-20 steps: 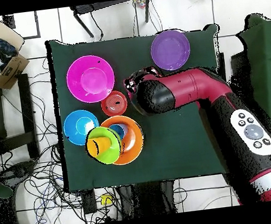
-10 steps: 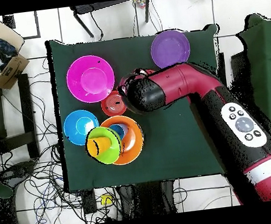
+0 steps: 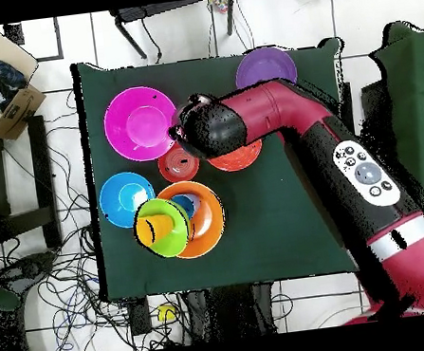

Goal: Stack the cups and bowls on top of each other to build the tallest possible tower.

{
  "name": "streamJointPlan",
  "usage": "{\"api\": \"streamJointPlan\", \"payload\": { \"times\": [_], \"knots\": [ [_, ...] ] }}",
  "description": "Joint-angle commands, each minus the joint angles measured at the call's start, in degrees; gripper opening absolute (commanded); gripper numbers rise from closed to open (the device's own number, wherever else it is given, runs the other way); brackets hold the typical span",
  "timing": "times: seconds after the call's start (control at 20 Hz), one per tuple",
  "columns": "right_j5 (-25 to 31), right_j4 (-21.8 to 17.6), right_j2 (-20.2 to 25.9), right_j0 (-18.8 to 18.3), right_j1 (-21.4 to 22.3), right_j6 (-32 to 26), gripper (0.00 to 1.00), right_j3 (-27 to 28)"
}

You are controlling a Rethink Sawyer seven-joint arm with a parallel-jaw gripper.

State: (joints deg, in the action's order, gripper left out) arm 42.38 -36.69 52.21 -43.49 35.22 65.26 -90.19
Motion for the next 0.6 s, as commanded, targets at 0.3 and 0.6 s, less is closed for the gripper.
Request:
{"api": "streamJointPlan", "payload": {
  "times": [0.3,0.6],
  "knots": [
    [5.0,-5.7,-0.6,0.5,-9.4,-23.4,1.00,11.1],
    [5.1,-5.7,-2.9,1.2,-8.0,-18.4,1.00,8.2]
  ]
}}
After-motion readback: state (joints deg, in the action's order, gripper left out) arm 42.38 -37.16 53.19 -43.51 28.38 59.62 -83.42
